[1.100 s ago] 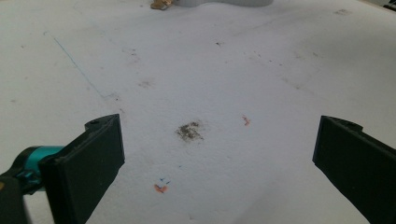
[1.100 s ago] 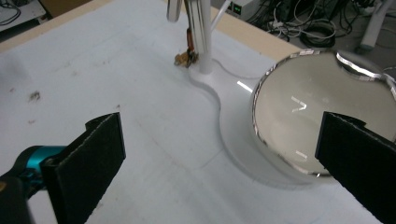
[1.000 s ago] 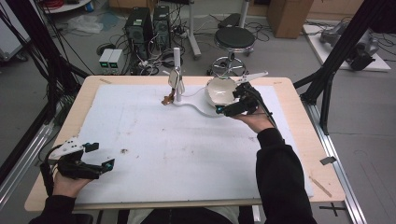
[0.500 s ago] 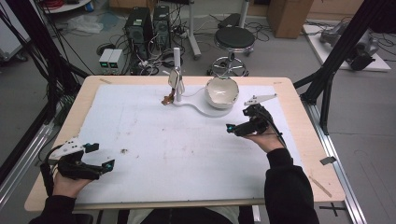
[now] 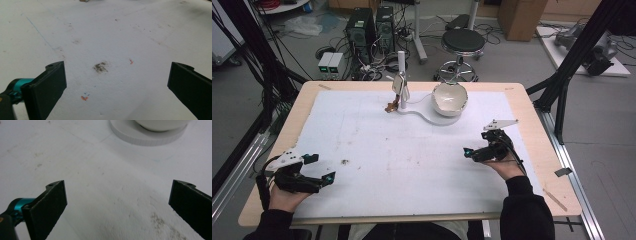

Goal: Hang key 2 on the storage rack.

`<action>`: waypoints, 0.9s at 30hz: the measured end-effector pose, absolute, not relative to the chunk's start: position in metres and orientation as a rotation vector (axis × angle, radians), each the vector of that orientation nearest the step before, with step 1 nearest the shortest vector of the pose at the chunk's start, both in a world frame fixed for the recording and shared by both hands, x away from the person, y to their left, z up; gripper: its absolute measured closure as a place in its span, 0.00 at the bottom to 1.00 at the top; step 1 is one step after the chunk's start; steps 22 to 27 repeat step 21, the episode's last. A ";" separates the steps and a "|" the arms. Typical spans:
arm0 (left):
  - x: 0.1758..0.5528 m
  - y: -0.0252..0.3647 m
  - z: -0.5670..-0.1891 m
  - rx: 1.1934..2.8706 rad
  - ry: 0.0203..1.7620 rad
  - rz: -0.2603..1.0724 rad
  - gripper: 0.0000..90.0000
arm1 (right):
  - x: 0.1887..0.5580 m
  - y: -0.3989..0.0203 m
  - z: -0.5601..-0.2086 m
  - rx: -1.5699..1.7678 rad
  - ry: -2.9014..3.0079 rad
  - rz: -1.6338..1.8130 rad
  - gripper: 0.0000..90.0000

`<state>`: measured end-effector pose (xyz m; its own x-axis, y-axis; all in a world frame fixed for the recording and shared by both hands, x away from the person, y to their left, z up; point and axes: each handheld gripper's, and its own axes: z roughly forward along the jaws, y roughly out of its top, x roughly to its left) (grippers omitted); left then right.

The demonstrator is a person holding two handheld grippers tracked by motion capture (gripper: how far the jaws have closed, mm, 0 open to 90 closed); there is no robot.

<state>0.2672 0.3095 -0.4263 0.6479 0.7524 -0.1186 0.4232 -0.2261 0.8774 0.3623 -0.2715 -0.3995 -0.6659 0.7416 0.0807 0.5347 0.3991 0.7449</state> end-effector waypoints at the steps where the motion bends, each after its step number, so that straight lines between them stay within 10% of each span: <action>1: 0.267 0.310 -0.426 1.858 0.935 0.409 0.03 | 0.361 -0.274 -0.401 1.118 2.391 1.130 0.01; 27: 0.268 0.310 -0.426 1.854 0.937 0.410 0.03 | 0.332 -0.305 -0.417 1.188 2.268 1.178 0.01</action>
